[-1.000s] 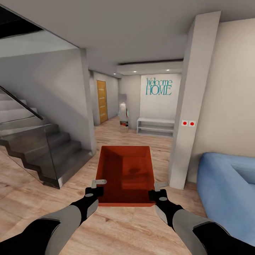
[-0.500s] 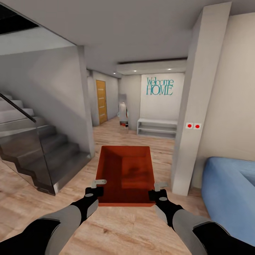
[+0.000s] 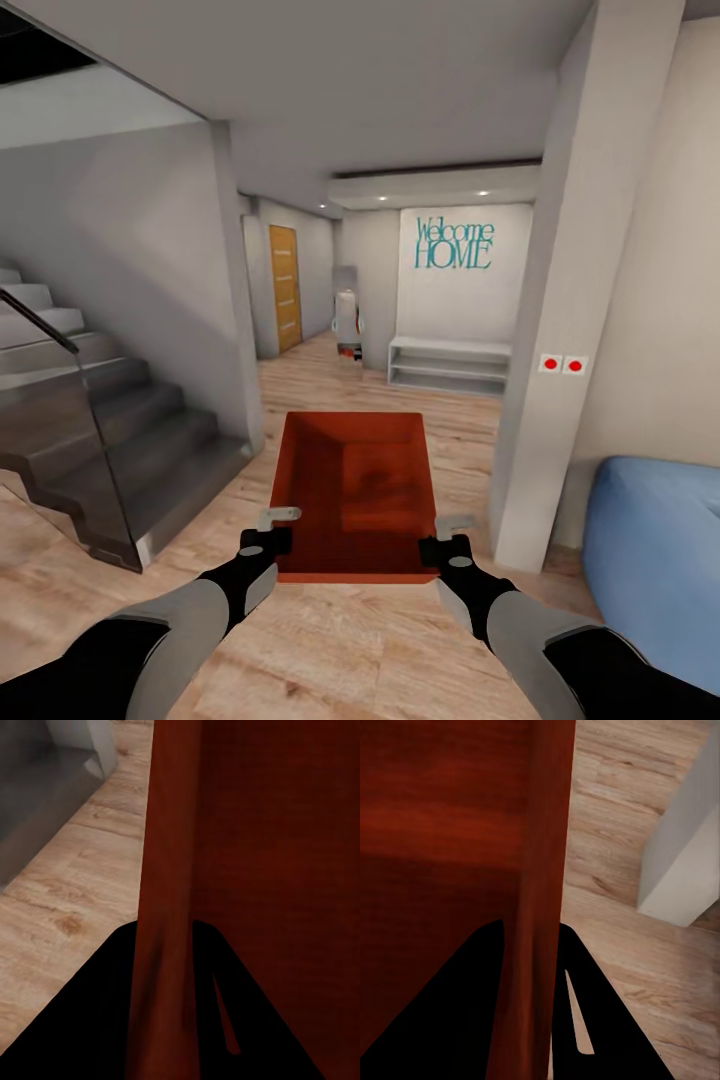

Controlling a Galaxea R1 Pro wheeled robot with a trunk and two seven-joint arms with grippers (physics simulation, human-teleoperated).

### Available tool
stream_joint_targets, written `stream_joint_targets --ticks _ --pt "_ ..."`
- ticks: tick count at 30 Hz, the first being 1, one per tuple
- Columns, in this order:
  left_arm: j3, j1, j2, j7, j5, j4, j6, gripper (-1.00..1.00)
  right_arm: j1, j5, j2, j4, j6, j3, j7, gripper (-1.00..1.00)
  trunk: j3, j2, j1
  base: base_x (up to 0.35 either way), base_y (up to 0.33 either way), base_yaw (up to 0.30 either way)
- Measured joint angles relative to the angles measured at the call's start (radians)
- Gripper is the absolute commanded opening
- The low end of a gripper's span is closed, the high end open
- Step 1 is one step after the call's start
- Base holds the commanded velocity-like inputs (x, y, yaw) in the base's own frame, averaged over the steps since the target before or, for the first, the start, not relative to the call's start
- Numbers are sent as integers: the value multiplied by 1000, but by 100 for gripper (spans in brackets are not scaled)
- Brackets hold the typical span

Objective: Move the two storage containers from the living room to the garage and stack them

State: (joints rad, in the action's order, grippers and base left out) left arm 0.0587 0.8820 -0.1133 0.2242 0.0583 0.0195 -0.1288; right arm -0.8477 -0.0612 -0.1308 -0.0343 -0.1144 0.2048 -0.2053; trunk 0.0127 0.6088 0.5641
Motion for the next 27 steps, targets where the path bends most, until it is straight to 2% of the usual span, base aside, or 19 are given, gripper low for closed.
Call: stream_joint_targets --ticks 27 --pt "0 0 0 0 0 0 0 -100 0 1 0 -1 0 0 -1 -100 0 0 0 323 0 0"
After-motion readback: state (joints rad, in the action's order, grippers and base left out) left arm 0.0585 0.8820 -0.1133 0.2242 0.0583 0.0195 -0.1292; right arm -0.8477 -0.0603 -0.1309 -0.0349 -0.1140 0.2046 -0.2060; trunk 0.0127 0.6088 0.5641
